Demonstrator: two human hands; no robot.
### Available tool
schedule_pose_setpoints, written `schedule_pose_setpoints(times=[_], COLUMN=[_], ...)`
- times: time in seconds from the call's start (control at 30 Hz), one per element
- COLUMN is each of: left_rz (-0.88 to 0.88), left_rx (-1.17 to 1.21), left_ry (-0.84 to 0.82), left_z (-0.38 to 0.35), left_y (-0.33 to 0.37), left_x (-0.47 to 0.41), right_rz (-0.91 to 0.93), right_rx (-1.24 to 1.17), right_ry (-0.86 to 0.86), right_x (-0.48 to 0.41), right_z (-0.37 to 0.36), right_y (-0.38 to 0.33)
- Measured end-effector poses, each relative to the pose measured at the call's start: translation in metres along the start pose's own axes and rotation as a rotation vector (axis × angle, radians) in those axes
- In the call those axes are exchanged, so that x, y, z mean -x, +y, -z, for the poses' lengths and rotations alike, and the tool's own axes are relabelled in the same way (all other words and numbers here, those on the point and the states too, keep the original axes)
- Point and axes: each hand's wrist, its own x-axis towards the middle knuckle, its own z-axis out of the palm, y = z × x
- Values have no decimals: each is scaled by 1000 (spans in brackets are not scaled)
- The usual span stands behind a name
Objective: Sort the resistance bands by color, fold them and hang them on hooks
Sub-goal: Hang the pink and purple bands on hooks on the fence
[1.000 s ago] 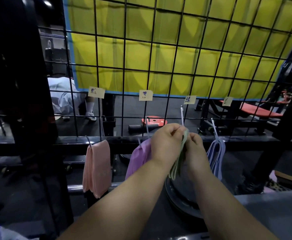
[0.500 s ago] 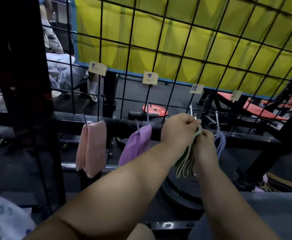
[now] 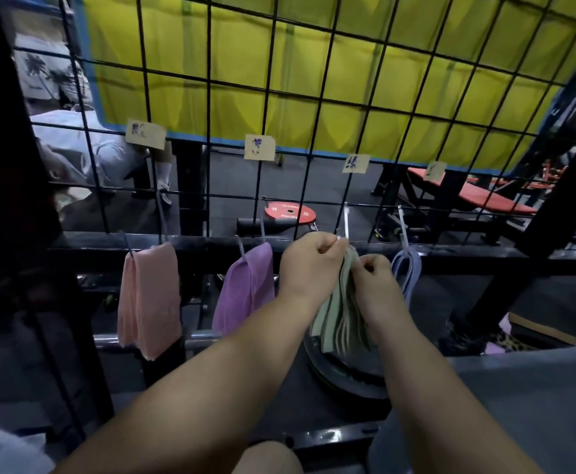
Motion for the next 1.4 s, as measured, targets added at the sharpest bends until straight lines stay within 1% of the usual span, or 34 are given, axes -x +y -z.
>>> schedule_pose_setpoints(times=[0.23,0.33,0.4,0.47,0.53,0.6,0.77,0.83,1.0,1.1,1.17,1.3,1.4], left_rz=[37,42,24,-5,-22,-24,-54,-46,-38,-25,-16,-42,-48], left_rx=[46,87,112,93,56,39,-58,-91,-120,-102,-84,-49,-23], left_ry=[32,30,21,29,60,92,95,87,80,82,73,66,70], left_z=[-4,-8,-13,-19,-25,-29,-35,-36,-37,-36,-35,-33,-33], left_y=[0,0,-1,-5,-10,-15,-17,-18,-21,-22,-24,-32,-34], left_x=[4,8,12,14,14,16,26,28,29,28,28,28,30], right_rz=[-22,-47,-95,-143,-168,-184,-188,-185,-133,-142,-157,-166,-166], right_rx=[50,-14,-127,-241,-278,-277,-267,-302,-253,-315,-353,-318,-324], right_ry=[-28,-46,-68,-101,-134,-180,-267,-302,-339,-367,-365,-293,-283], right_x=[2,3,4,5,7,9,18,21,24,26,27,27,27], right_z=[4,2,0,0,0,1,5,6,8,9,11,11,11], right_y=[4,6,6,6,5,4,1,2,10,10,12,16,21])
